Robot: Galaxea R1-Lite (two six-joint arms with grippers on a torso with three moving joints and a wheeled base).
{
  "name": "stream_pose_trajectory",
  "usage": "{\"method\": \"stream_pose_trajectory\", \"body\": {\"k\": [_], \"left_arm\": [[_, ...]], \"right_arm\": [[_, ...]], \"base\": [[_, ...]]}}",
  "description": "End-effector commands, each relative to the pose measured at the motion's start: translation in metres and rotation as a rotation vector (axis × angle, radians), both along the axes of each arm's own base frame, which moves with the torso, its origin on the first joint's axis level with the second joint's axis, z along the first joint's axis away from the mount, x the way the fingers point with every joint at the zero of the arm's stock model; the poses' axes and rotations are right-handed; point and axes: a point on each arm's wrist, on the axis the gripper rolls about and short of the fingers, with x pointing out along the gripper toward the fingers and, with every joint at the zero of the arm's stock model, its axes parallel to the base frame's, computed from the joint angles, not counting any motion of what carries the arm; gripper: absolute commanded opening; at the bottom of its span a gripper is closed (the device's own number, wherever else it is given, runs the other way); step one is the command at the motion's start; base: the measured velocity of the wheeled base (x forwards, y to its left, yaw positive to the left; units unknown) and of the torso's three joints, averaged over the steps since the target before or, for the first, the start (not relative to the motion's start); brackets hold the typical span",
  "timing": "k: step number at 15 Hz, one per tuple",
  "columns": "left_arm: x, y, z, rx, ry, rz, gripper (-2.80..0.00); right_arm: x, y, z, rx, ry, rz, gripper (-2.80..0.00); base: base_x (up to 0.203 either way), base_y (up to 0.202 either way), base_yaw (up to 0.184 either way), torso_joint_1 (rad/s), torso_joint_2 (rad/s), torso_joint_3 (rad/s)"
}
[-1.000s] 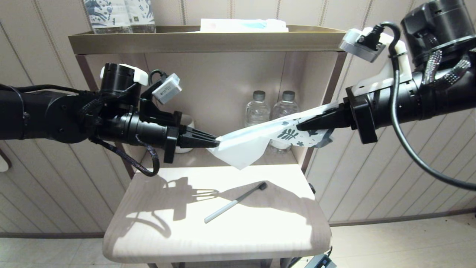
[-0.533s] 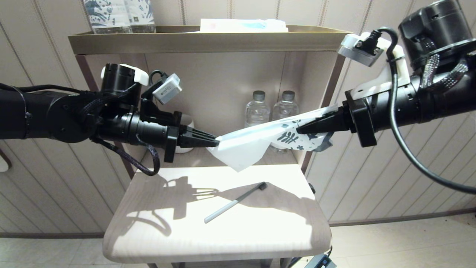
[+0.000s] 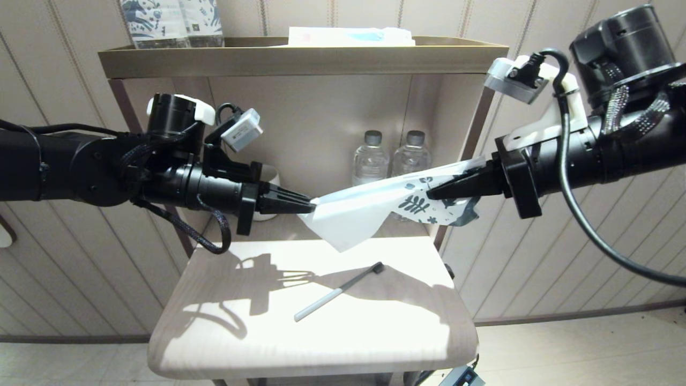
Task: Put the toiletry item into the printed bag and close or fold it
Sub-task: Open the storage bag
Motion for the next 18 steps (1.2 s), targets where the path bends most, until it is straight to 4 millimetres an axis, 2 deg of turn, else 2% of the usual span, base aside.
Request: {"method": "stream_pose_trajectory", "body": {"k": [1,11,12,18], "left_arm": [[0.0003,-0.0002,-0.0016,-0.002,0.004,-0.007,-2.80],[-0.0029,0.0010,-0.0005,0.000,-0.004,-0.008,-2.80],[-0.0023,0.0008,-0.0014,0.001,-0.009,-0.011,0.00],[-0.0044,0.0009,0.0031,-0.009,-0.007,-0.017,0.00]], "right_arm": [[-0.0003,0.0007,-0.0025,-0.003,0.009,0.007,-2.80],[0.0004,0.0010,-0.0026,0.001,0.001,0.008,-2.80],[0.0005,0.0010,-0.0036,0.000,0.004,0.008,-2.80],[-0.0030,-0.0045,-0.0034,0.020,-0.004,0.015,-2.80]], "base": [[0.000,0.000,0.000,0.000,0.00,0.000],[0.000,0.000,0.000,0.000,0.00,0.000],[0.000,0.000,0.000,0.000,0.00,0.000],[0.000,0.000,0.000,0.000,0.00,0.000]]}}
